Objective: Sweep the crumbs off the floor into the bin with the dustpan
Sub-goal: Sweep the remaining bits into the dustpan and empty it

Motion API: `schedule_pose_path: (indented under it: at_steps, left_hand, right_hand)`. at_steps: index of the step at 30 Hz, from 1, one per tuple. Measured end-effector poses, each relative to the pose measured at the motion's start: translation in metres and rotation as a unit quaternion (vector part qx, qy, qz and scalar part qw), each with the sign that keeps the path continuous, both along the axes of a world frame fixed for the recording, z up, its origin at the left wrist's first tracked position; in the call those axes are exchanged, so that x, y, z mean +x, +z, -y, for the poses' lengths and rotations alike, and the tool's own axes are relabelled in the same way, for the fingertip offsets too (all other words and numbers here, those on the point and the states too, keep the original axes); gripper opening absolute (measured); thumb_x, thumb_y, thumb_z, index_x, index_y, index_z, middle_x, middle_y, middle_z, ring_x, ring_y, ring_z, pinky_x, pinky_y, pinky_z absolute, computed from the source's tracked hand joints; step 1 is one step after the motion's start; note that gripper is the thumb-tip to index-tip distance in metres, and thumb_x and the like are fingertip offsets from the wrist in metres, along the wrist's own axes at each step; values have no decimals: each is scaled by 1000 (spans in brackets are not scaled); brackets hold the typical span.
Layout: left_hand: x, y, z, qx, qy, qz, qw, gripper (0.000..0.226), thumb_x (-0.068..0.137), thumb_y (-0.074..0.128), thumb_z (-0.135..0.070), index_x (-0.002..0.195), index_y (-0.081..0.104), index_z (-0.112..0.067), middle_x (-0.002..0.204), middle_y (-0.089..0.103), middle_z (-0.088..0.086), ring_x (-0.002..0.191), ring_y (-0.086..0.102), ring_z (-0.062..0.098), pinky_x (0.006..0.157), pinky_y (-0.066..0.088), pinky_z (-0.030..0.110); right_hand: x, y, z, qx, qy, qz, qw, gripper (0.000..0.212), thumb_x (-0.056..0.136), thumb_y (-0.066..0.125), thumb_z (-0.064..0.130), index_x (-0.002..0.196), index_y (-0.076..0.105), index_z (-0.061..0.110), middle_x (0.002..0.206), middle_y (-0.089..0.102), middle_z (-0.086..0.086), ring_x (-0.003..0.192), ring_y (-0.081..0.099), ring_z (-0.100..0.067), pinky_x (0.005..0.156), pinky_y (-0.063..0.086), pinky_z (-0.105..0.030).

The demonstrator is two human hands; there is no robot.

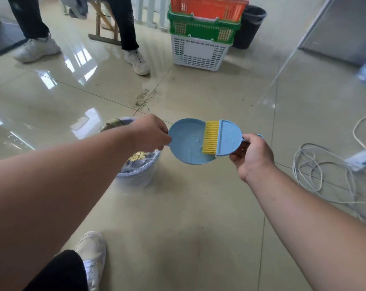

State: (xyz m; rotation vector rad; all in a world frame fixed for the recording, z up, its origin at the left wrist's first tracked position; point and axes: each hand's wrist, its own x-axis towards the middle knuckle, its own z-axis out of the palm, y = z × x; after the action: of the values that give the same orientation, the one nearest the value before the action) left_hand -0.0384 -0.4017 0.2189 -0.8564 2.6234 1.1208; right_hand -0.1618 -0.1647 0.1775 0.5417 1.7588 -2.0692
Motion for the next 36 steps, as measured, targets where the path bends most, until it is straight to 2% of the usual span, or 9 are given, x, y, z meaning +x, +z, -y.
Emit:
schedule_pose_path:
  at_steps: [4, 7, 12, 15, 18, 20, 24, 29, 36]
  left_hand:
    - [-11, -16, -40, 41, 1, 15, 999, 17, 83, 62, -13, 78, 78, -8, 64, 75, 4, 51, 55, 19, 49, 48, 22]
    - [-11, -40, -64, 64, 14, 31, 997, 18, 83, 62, -13, 82, 79, -8, 76, 79, 10, 52, 54, 21, 50, 49, 24]
    - [4, -88, -91, 89, 30, 60, 994, 20, 81, 60, -9, 83, 78, -3, 73, 77, 14, 49, 52, 22, 48, 47, 24]
    - [14, -114, -98, 81, 0, 93, 992, 17, 82, 63, -10, 82, 79, -7, 77, 79, 12, 48, 56, 21, 48, 50, 24]
    - [22, -138, -101, 78, -28, 128, 988, 16, 84, 64, -8, 86, 80, -9, 79, 79, 12, 49, 59, 21, 46, 50, 22]
    - [27, -154, -100, 78, -34, 143, 986, 16, 86, 65, -7, 88, 80, -9, 81, 79, 14, 49, 58, 20, 44, 48, 20]
    - [42, -183, -89, 85, -15, 171, 981, 16, 88, 64, -3, 91, 80, -5, 83, 79, 20, 47, 54, 20, 40, 43, 17]
    - [59, -209, -64, 73, -8, 222, 972, 11, 87, 70, -6, 93, 79, -10, 80, 79, 15, 48, 60, 19, 44, 46, 21]
    - [61, -224, -41, 80, 11, 229, 970, 10, 91, 73, -10, 100, 75, -5, 90, 80, 20, 60, 62, 25, 54, 47, 26]
  right_hand:
    - [-11, -5, -46, 17, -32, 10, 999, 7, 84, 61, 19, 79, 65, 17, 61, 64, 1, 56, 59, -18, 55, 45, -26]
    - [-13, -20, -78, 56, -59, 17, 997, 9, 82, 61, 21, 86, 68, 17, 70, 69, -1, 59, 62, -17, 54, 47, -25]
    - [-10, -57, -126, 128, -80, 28, 988, 14, 81, 65, 23, 92, 72, 17, 88, 75, -6, 63, 67, -16, 57, 55, -27]
    - [-4, -83, -150, 179, -88, 50, 979, 6, 86, 64, 24, 85, 67, 18, 85, 74, -1, 58, 67, -15, 69, 58, -35]
    - [3, -114, -169, 248, -81, 62, 963, 23, 85, 59, 34, 90, 66, 13, 80, 68, 1, 62, 63, -20, 66, 50, -33]
    - [7, -135, -178, 306, -61, 50, 949, 32, 87, 53, 39, 91, 62, 9, 75, 62, -3, 62, 55, -20, 62, 43, -30]
    - [13, -161, -194, 412, 21, 22, 911, 24, 94, 48, 32, 78, 55, 16, 65, 46, -1, 57, 38, -22, 54, 33, -26]
    - [8, -184, -209, 505, 96, -28, 857, 27, 96, 50, 24, 99, 68, 4, 92, 70, -20, 85, 64, -43, 65, 41, -32]
    - [2, -205, -193, 527, 162, -40, 833, 25, 97, 49, 22, 99, 67, 5, 93, 69, -19, 85, 60, -42, 66, 39, -32]
